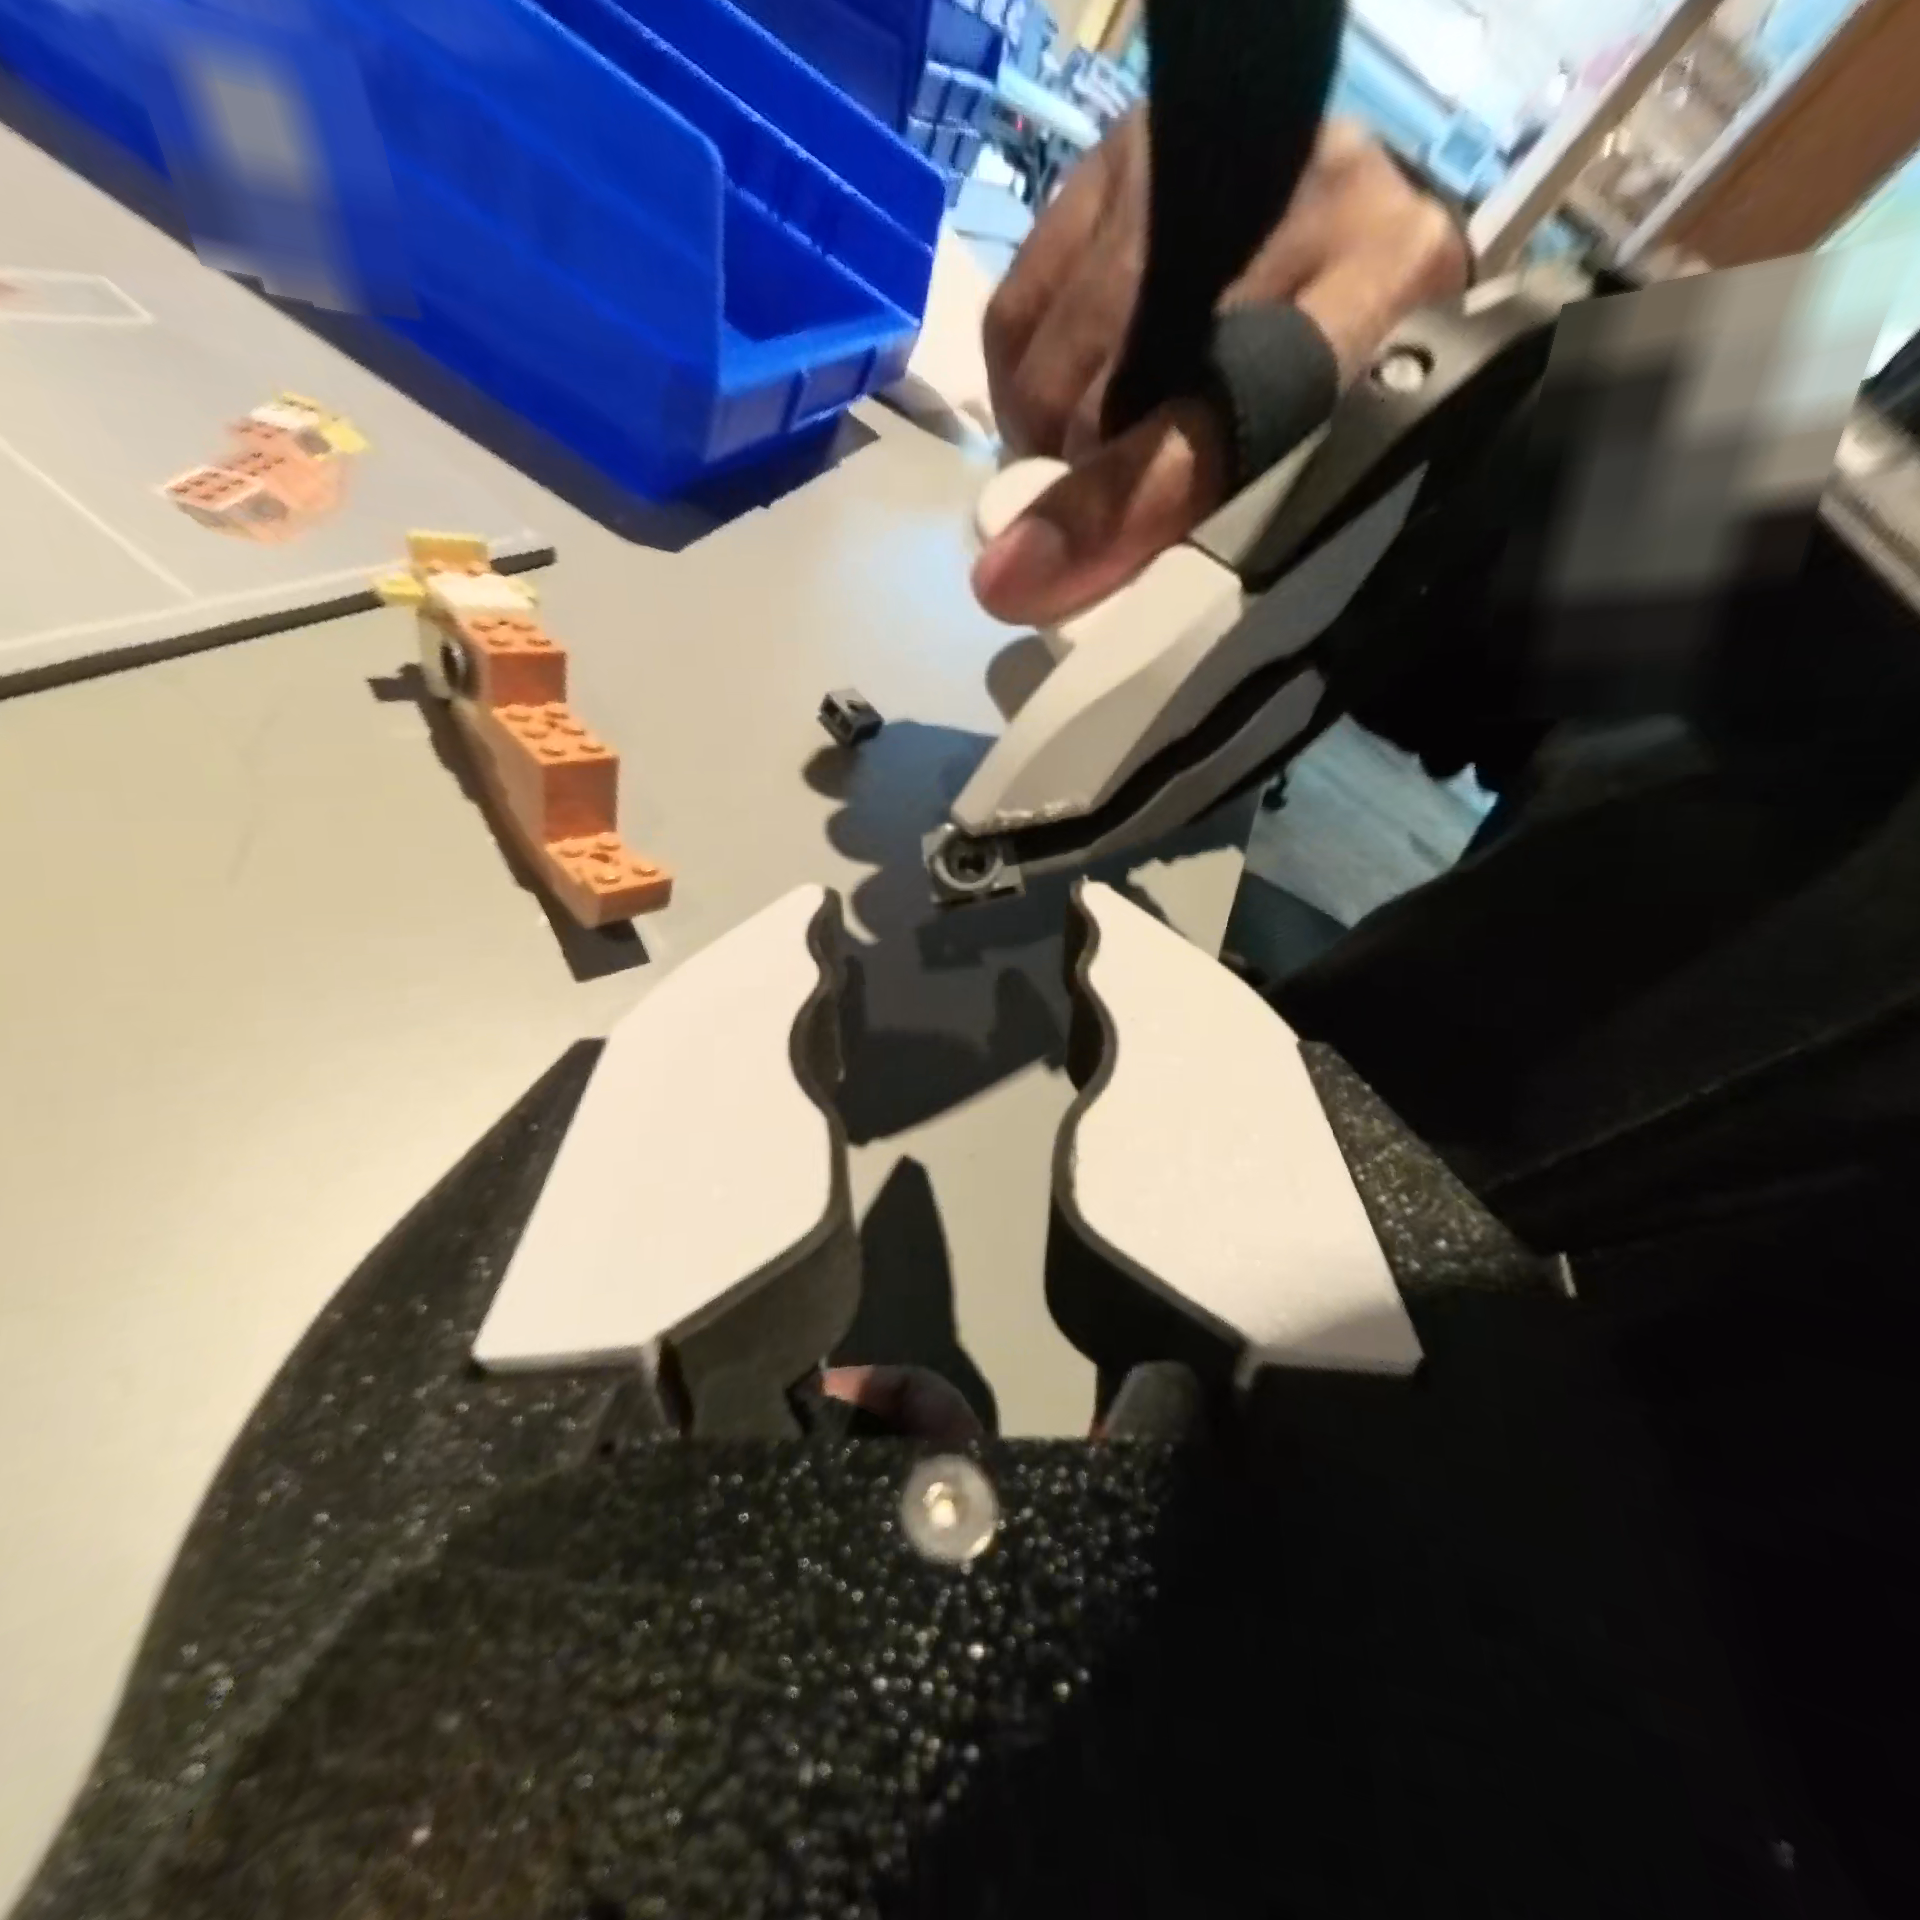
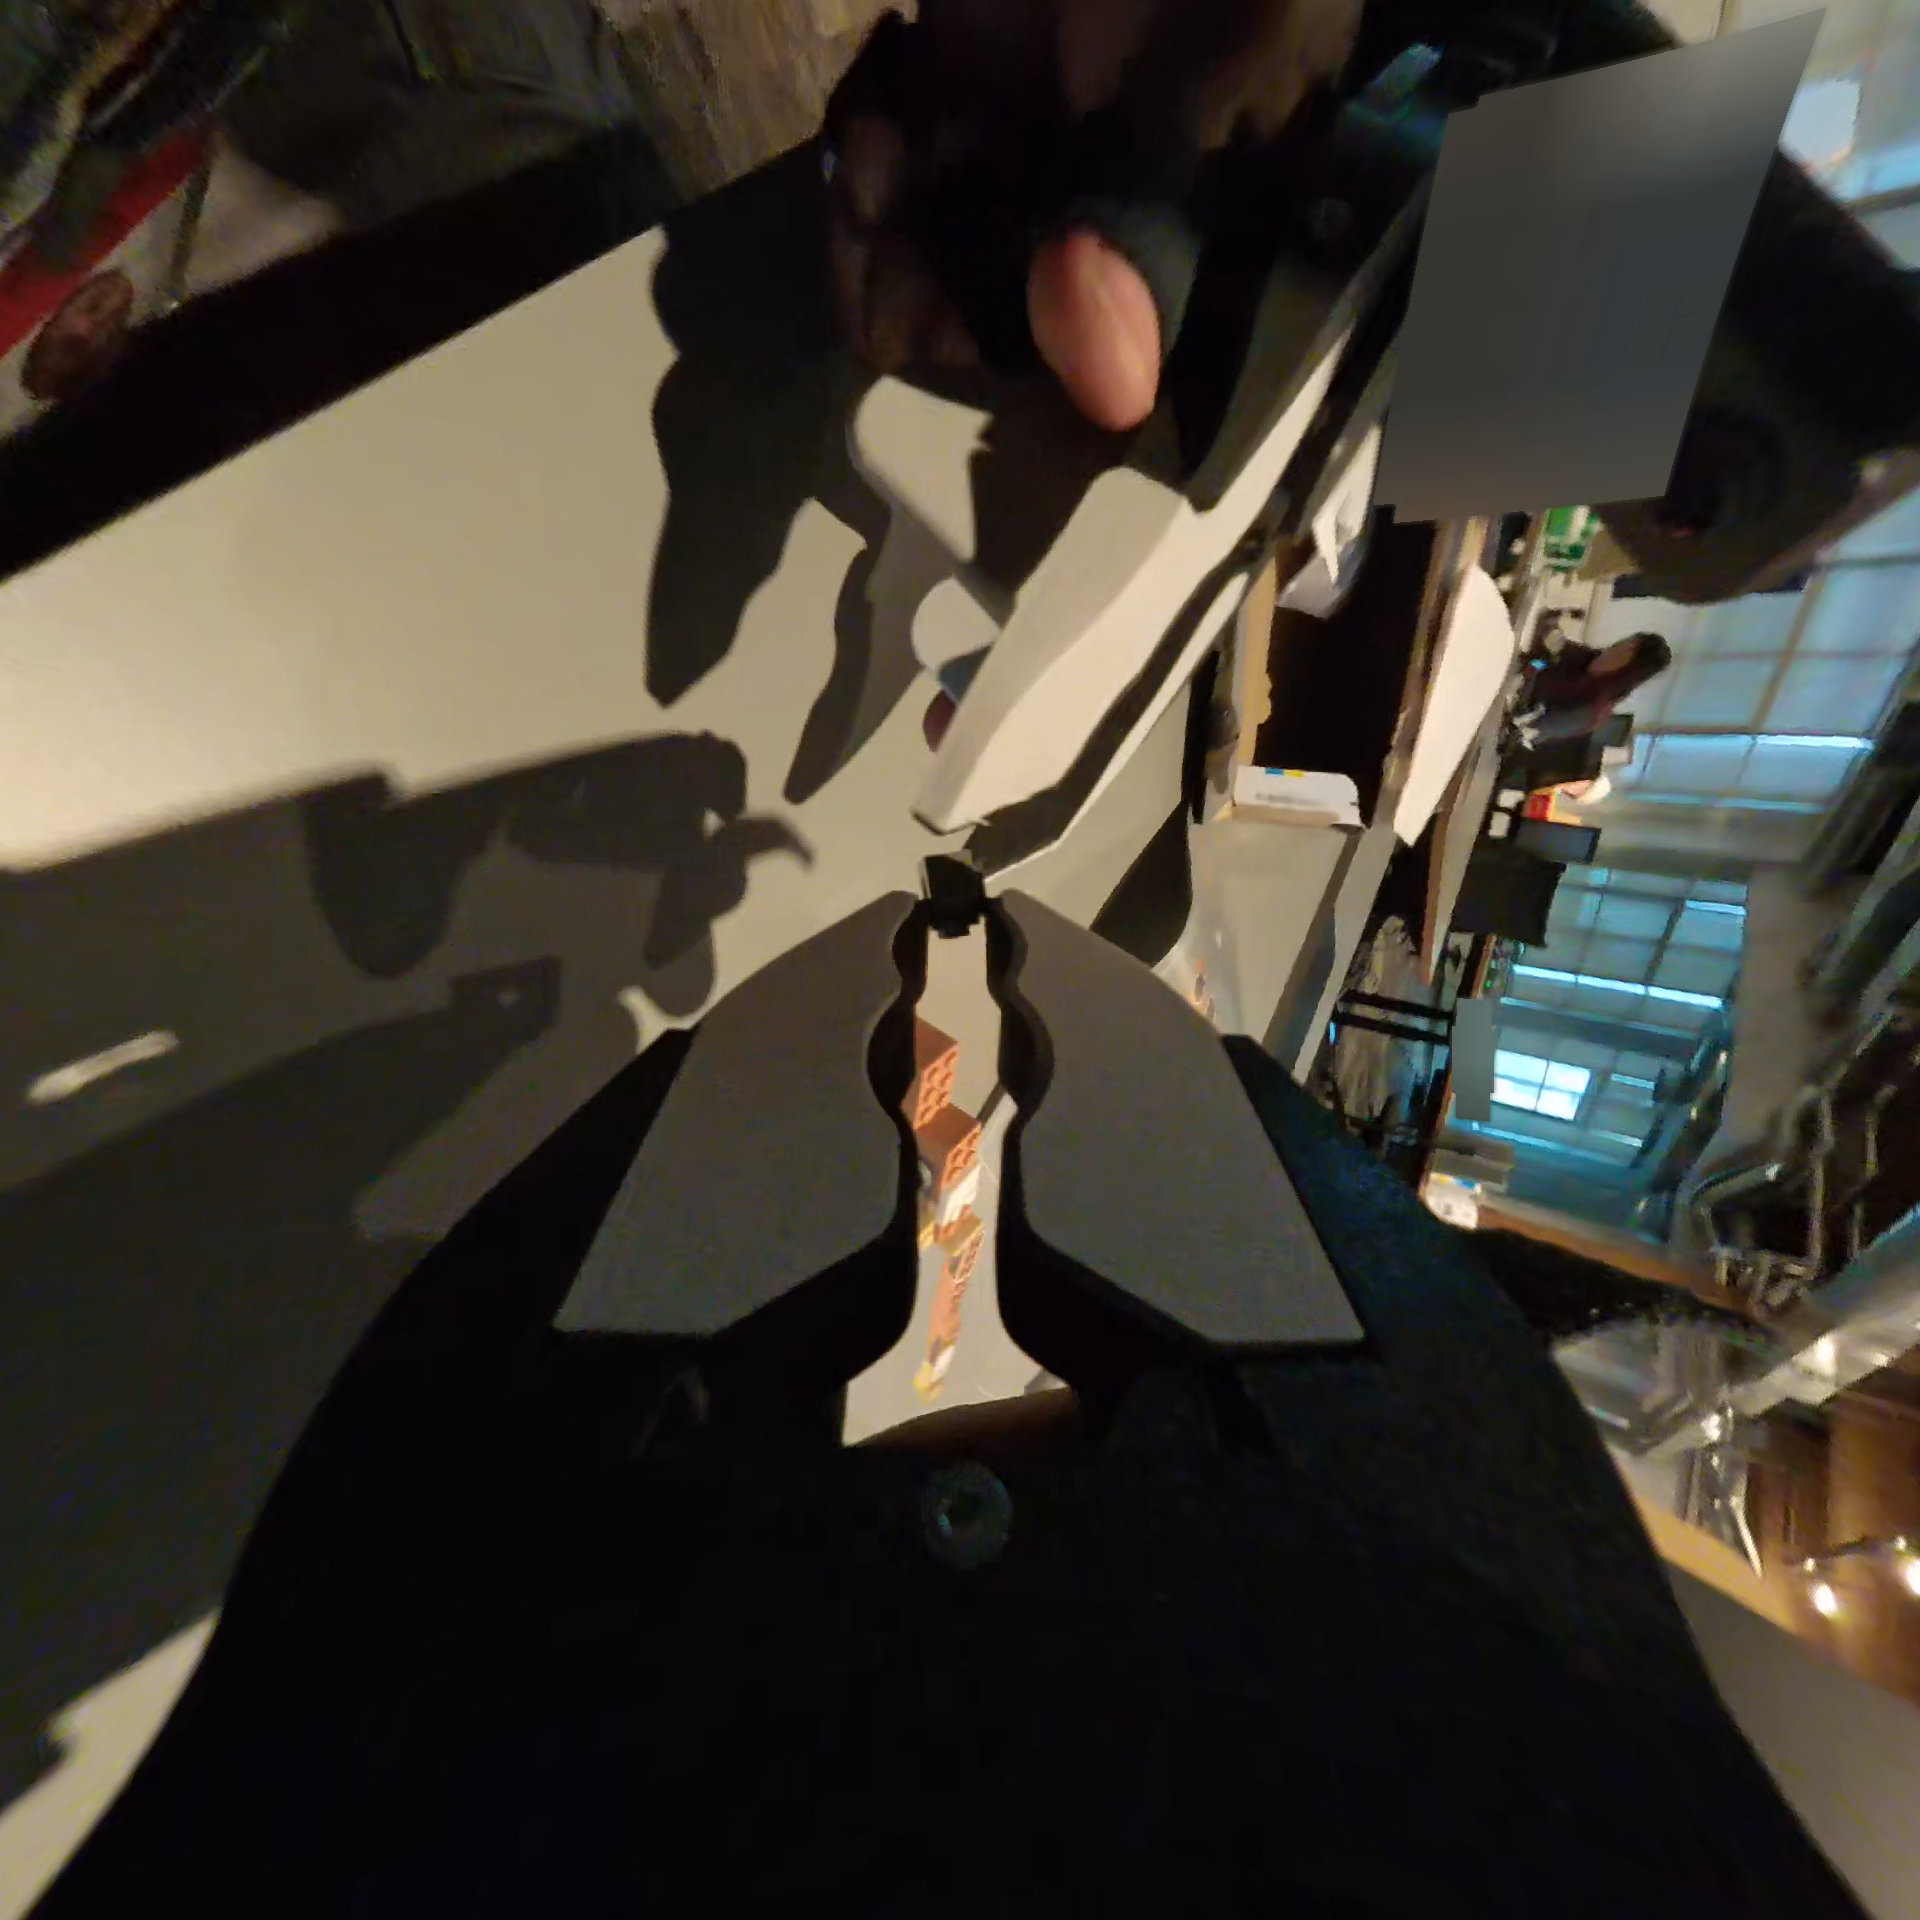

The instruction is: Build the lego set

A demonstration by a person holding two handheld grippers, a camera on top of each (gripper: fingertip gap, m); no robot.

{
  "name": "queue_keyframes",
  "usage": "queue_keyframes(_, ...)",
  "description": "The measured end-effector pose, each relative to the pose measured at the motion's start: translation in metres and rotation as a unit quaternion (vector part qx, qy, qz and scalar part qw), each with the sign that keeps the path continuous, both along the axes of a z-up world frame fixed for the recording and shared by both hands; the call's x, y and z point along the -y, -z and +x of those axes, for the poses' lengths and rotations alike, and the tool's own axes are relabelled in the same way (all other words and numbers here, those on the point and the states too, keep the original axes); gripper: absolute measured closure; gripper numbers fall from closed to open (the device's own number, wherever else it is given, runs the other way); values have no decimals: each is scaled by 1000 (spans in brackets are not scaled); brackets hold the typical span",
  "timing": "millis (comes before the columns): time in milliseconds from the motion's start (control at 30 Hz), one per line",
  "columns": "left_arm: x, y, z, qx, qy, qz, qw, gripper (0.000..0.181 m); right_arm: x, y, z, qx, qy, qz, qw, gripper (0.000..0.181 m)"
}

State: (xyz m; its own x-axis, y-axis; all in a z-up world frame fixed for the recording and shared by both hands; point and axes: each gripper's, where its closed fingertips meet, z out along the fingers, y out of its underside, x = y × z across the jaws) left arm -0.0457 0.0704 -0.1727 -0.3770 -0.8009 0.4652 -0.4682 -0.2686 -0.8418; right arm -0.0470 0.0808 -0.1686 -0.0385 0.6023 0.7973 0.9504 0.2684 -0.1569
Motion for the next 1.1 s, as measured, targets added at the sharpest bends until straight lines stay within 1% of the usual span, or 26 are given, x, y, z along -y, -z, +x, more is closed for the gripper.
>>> queue_keyframes(133, 5, 3, 3, 2, 12, 29, 1000, 147, -1, 2, -2, 10, -26, -10, 1000, 171)
queue_keyframes(267, 7, 3, 4, 3, 20, 28, 999, 163, 1, 5, -7, 13, -52, -20, 998, 171)
queue_keyframes(333, 5, 3, 4, 6, 20, 33, 999, 164, -2, 4, -7, 4, -46, -20, 999, 170)
queue_keyframes(400, 4, 3, 4, 11, 17, 28, 999, 164, -8, 2, -3, -23, -19, -15, 999, 158)
queue_keyframes(433, 3, 2, 4, 16, 11, 23, 1000, 164, -10, -1, 0, -52, 2, -18, 998, 153)
queue_keyframes(467, 0, -3, 5, 29, 0, 17, 999, 164, -12, -4, 3, -99, 27, -23, 994, 151)
queue_keyframes(500, -2, -10, 5, 51, -8, 7, 999, 164, -12, -6, 5, -158, 54, -32, 985, 150)
queue_keyframes(533, -3, -17, 4, 74, -13, -5, 997, 164, -12, -8, 7, -222, 81, -43, 971, 150)
queue_keyframes(567, -6, -23, 4, 93, -22, -15, 995, 165, -13, -11, 9, -281, 108, -48, 953, 152)
queue_keyframes(633, -10, -32, 4, 124, -39, -30, 991, 165, -14, -16, 11, -365, 142, -31, 920, 162)
queue_keyframes(700, -12, -40, 4, 146, -46, -51, 987, 165, -12, -23, 7, -406, 148, 5, 902, 168)
queue_keyframes(767, -14, -45, 6, 160, -58, -79, 982, 165, -14, -31, 4, -412, 156, 55, 896, 168)
queue_keyframes(867, -15, -50, 9, 166, -63, -122, 977, 165, -18, -37, 1, -401, 161, 107, 896, 164)
queue_keyframes(1000, -13, -50, 11, 162, -67, -139, 975, 164, -20, -43, -4, -384, 150, 147, 899, 161)
queue_keyframes(1100, -7, -50, 10, 156, -63, -146, 975, 165, -20, -41, -8, -364, 140, 154, 908, 165)
